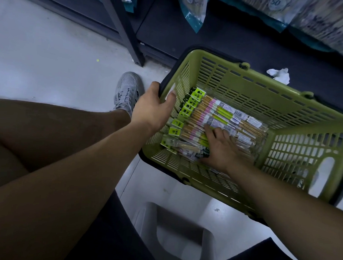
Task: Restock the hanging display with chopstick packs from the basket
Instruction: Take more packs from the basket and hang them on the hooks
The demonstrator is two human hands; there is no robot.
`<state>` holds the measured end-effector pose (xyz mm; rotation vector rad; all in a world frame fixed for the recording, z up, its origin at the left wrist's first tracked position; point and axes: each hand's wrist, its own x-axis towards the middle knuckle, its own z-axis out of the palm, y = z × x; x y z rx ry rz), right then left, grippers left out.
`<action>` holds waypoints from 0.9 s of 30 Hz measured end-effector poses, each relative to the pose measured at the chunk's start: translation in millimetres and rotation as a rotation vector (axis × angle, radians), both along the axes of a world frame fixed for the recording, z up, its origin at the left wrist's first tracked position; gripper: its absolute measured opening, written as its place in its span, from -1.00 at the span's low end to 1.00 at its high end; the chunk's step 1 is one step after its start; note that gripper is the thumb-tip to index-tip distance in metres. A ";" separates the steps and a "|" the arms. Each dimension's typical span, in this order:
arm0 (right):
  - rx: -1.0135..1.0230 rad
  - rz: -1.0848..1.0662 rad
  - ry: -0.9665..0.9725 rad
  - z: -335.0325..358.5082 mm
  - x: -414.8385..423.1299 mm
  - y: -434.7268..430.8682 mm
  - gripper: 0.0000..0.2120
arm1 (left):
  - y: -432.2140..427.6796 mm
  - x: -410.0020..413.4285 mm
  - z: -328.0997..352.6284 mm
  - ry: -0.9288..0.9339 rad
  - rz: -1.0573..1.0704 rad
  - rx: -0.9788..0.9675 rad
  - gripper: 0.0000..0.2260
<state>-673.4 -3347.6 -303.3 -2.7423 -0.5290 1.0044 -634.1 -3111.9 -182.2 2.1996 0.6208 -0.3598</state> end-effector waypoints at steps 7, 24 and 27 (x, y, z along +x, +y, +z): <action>-0.004 0.007 -0.021 -4.8 11.3 0.3 0.06 | 0.4 0.0 -1.0 -0.006 -0.004 0.002 -0.65; 0.031 -0.036 0.045 26.1 19.5 -12.3 -0.21 | 3.2 -2.8 -0.8 0.034 -0.002 -0.057 -0.69; 0.113 -0.151 0.064 43.7 23.9 -10.8 -0.22 | 5.9 -6.8 2.6 0.023 -0.116 0.028 -0.64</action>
